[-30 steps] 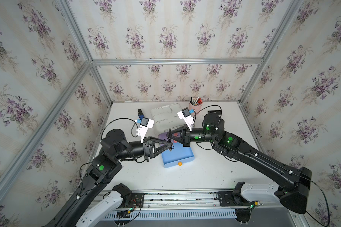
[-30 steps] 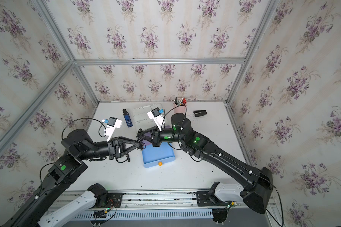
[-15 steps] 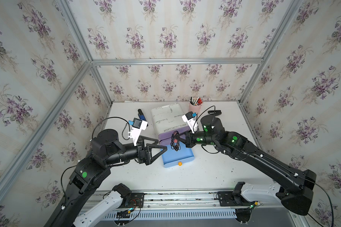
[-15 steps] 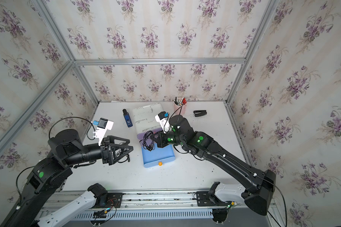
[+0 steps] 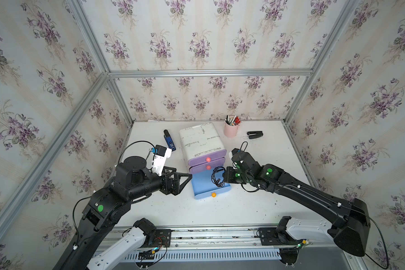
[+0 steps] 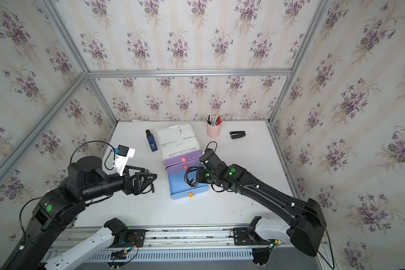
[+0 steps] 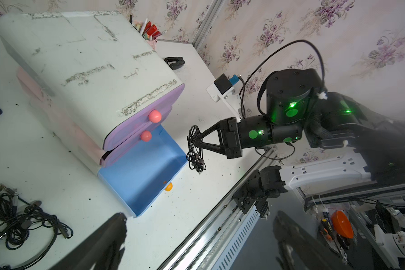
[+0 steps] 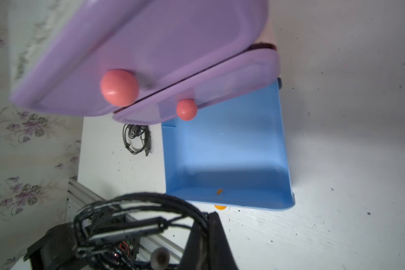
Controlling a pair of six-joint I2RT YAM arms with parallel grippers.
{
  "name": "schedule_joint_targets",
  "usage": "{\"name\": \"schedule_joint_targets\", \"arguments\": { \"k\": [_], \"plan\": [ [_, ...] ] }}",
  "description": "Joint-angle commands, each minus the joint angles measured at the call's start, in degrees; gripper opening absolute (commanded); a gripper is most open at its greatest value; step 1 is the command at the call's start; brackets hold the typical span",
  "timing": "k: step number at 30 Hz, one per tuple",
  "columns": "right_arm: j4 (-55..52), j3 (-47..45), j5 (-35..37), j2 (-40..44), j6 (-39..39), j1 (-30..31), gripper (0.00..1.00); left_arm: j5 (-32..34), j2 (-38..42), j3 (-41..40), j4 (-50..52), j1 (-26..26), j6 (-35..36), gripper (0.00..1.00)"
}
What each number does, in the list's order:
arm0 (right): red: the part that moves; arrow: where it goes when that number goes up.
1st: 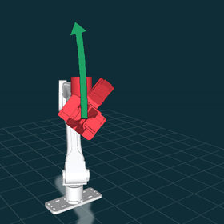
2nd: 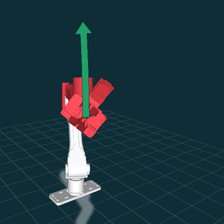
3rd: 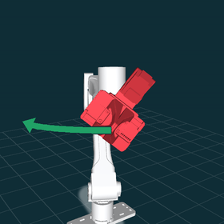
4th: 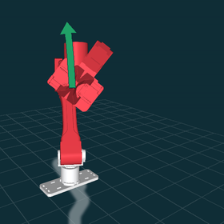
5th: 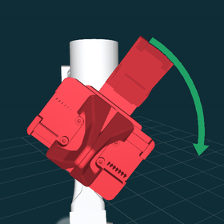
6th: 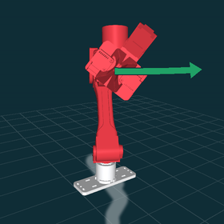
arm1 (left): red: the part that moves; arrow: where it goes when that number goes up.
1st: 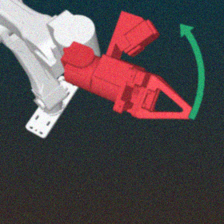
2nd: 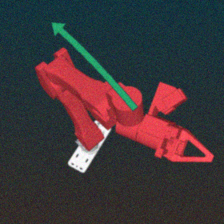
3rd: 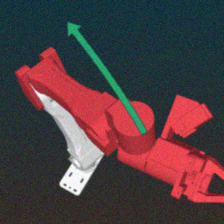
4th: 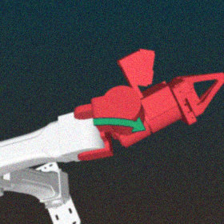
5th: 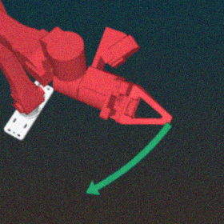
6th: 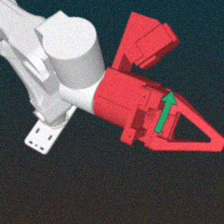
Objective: Place the wired earphones into the drawer by color
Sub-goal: Place the wired earphones in the drawer.
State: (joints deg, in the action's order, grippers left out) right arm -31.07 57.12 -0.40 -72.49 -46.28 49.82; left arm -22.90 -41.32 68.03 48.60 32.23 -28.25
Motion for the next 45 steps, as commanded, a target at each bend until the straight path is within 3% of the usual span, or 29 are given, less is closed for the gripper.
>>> {"name": "schedule_joint_targets", "arguments": {
  "k": [1,8,35,45],
  "plan": [
    [1.4,-0.4,4.0,-1.9,-3.7,-0.2,0.0,2.1,0.7,-0.2,1.6,-0.1,1.4,1.0],
    [5.1,-1.6,4.3,-5.9,-4.9,-0.5,0.0,5.0,2.4,-1.9,2.5,-0.1,1.0,1.0],
    [13.3,-7.6,5.0,-10.3,-6.6,-0.8,0.0,6.8,4.1,-4.2,3.4,-0.1,0.8,1.0],
    [13.9,-7.8,4.7,-10.6,-6.2,-0.8,0.25,7.8,4.2,-5.2,3.3,-0.1,0.8,1.0]
  ]
}}
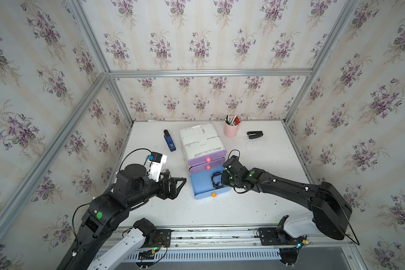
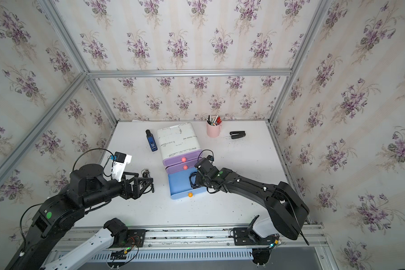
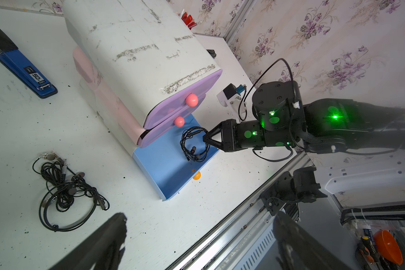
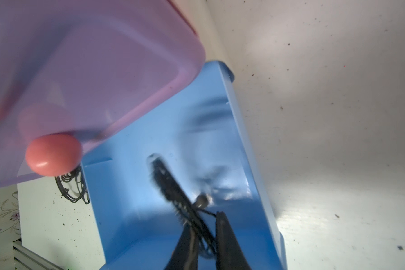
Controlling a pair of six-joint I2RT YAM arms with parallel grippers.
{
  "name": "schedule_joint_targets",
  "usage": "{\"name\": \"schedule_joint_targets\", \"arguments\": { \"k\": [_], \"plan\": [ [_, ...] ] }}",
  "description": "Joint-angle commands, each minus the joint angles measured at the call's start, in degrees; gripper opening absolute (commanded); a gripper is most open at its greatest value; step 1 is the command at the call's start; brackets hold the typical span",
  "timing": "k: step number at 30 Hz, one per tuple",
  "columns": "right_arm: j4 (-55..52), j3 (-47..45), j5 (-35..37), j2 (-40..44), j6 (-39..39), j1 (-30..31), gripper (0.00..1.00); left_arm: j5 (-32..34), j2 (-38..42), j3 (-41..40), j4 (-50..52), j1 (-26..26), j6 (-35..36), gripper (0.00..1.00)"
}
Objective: Place the wired earphones into the drawer by color
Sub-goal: Place the wired earphones in the drawer.
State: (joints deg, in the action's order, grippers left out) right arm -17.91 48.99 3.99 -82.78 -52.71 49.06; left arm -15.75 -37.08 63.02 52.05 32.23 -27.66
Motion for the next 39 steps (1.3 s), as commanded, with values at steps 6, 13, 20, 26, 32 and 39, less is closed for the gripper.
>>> {"name": "schedule_joint_targets", "arguments": {
  "k": [6,13,20,26,32,39],
  "plan": [
    [1.0,0.9,0.4,-0.4,0.3,0.0,0.27,1.6,0.1,-0.2,0.5,-0.1,0.3,1.0],
    [0.0,2.6,0.6,0.5,1.6,-0.3,0.36,3.3,0.0,-0.3,1.7,-0.1,0.2,1.0],
    [-1.3,1.7,1.2,2.5,1.6,-1.8,0.28,4.4,0.2,-1.0,2.2,-0.1,-0.2,1.0],
    [-3.0,2.1,1.7,1.1,2.0,-3.0,0.28,4.8,0.3,-1.7,2.3,-0.1,-0.4,1.0],
    [-1.9,2.2,1.0,-0.6,2.9,-4.1,0.25,5.5,0.8,-2.3,2.7,-0.1,-0.4,1.0],
    [-1.3,3.9,-0.3,-4.2,4.1,-4.1,0.24,5.9,1.0,-2.7,3.0,-0.1,-0.4,1.0]
  ]
}}
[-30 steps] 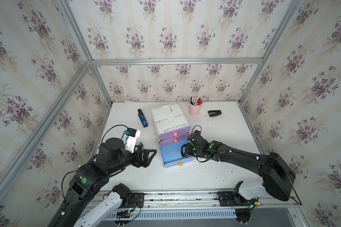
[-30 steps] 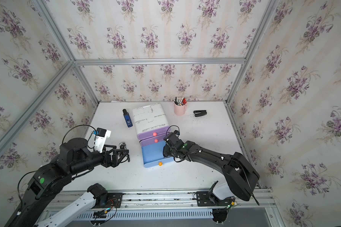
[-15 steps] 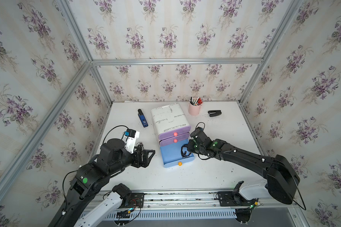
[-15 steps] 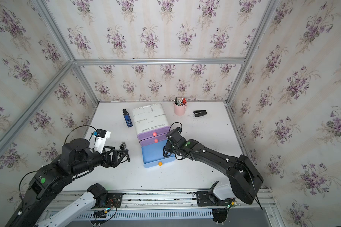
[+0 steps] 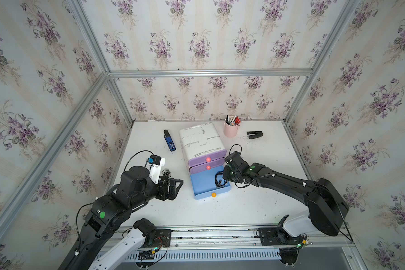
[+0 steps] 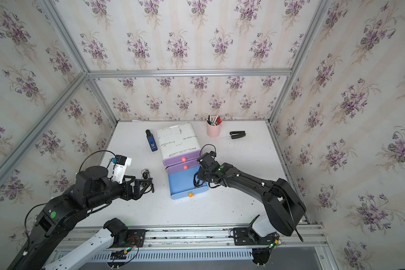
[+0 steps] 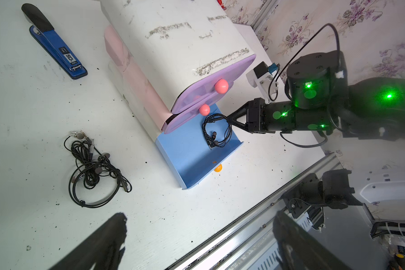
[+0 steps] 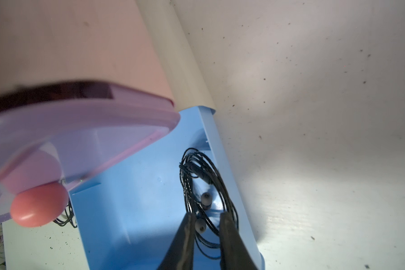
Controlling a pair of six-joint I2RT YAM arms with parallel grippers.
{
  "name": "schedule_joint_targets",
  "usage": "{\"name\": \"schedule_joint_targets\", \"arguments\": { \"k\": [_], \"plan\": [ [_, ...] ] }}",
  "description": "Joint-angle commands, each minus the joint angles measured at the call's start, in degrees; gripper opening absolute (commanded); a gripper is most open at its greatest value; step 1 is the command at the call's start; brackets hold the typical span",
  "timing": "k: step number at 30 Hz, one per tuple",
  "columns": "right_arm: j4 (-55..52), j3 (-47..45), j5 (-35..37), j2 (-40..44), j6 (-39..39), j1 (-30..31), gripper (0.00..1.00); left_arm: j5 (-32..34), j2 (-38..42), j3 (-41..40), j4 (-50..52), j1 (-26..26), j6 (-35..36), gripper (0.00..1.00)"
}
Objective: Place the wired earphones into the drawer by color
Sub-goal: Place the wired earphones in the drawer.
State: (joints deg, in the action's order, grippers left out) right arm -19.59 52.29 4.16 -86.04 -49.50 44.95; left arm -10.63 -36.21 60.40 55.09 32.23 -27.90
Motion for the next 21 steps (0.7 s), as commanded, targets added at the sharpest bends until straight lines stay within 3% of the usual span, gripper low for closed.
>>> {"name": "schedule_joint_targets", "arguments": {
  "k": [1,21],
  "plan": [
    [0.4,0.7,-0.5,-1.4,0.9,0.0,0.23,0.8,0.1,-0.2,-0.1,-0.1,-0.1,1.0],
    [0.3,6.2,-2.8,-10.0,2.7,0.3,0.22,1.9,1.1,-0.4,1.6,-0.1,0.4,1.0]
  ]
}}
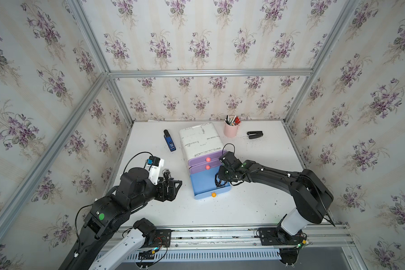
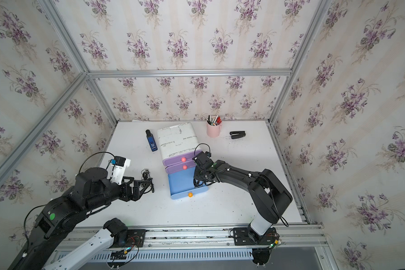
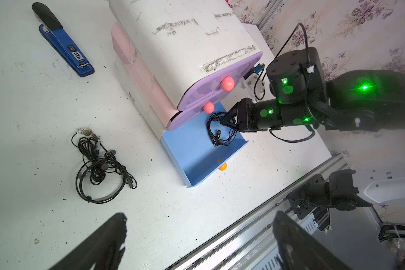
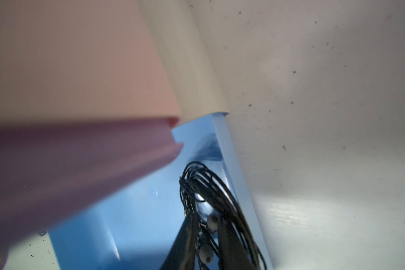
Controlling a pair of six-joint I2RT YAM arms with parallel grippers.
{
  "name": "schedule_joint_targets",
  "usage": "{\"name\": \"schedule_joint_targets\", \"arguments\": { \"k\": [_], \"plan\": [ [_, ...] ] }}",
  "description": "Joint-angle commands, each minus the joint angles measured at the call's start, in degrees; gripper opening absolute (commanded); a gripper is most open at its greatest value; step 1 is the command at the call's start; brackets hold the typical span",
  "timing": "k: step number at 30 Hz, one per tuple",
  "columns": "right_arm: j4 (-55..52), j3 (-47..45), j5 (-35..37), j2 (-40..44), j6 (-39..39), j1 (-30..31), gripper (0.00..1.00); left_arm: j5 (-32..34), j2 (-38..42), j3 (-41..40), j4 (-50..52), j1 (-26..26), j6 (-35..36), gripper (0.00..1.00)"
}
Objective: Place the wired earphones into the drawer by color
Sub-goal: Place the wired earphones in the drawer.
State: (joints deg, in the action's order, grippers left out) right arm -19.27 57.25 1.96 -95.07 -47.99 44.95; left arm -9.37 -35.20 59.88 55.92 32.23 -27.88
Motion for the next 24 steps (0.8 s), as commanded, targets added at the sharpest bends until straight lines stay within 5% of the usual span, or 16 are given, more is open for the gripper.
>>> {"name": "schedule_joint_targets", "arguments": {
  "k": [1,7,17,24],
  "plan": [
    [-0.2,1.7,-0.8,-1.4,1.4,0.5,0.22,0.7,0.2,0.2,0.8,-0.1,0.4,1.0],
    [-0.6,3.2,0.0,-2.8,1.3,1.8,0.22,0.9,0.4,0.2,0.9,-0.1,0.4,1.0],
    [3.9,-1.6,0.8,7.6,0.3,1.7,0.24,0.5,0.4,-0.4,0.5,-0.1,0.3,1.0],
    [2.9,-4.7,-0.1,8.7,-0.4,-2.4,0.23,0.6,0.6,-0.7,0.3,-0.1,0.1,1.0]
  ]
}}
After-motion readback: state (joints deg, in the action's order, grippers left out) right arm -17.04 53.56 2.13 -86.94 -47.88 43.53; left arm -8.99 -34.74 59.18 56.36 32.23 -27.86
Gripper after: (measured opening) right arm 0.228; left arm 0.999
